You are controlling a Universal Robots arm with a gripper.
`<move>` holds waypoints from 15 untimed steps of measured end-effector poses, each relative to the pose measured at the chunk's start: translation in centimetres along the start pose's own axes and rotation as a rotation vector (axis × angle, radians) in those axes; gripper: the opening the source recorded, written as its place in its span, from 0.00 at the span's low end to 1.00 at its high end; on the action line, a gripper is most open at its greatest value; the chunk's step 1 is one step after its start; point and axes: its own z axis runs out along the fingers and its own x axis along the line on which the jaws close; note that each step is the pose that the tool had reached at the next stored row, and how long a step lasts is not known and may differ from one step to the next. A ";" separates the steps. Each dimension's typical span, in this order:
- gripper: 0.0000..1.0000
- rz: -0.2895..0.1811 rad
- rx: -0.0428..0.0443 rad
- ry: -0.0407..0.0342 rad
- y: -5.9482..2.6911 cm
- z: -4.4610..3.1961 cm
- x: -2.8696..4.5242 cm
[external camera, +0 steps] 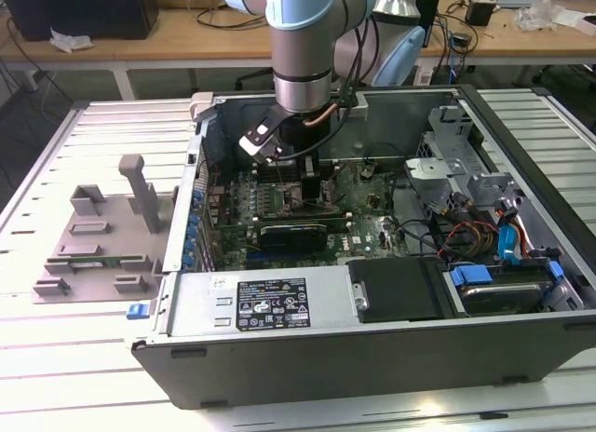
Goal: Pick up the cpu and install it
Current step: 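Place the cpu into insertion slot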
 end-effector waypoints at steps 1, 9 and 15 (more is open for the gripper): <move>0.55 0.000 0.0000 0.0000 0.00 0.01 0.00; 0.55 0.001 -0.0030 0.0100 0.00 0.11 0.04; 0.55 0.001 -0.0030 0.0106 0.00 0.12 0.04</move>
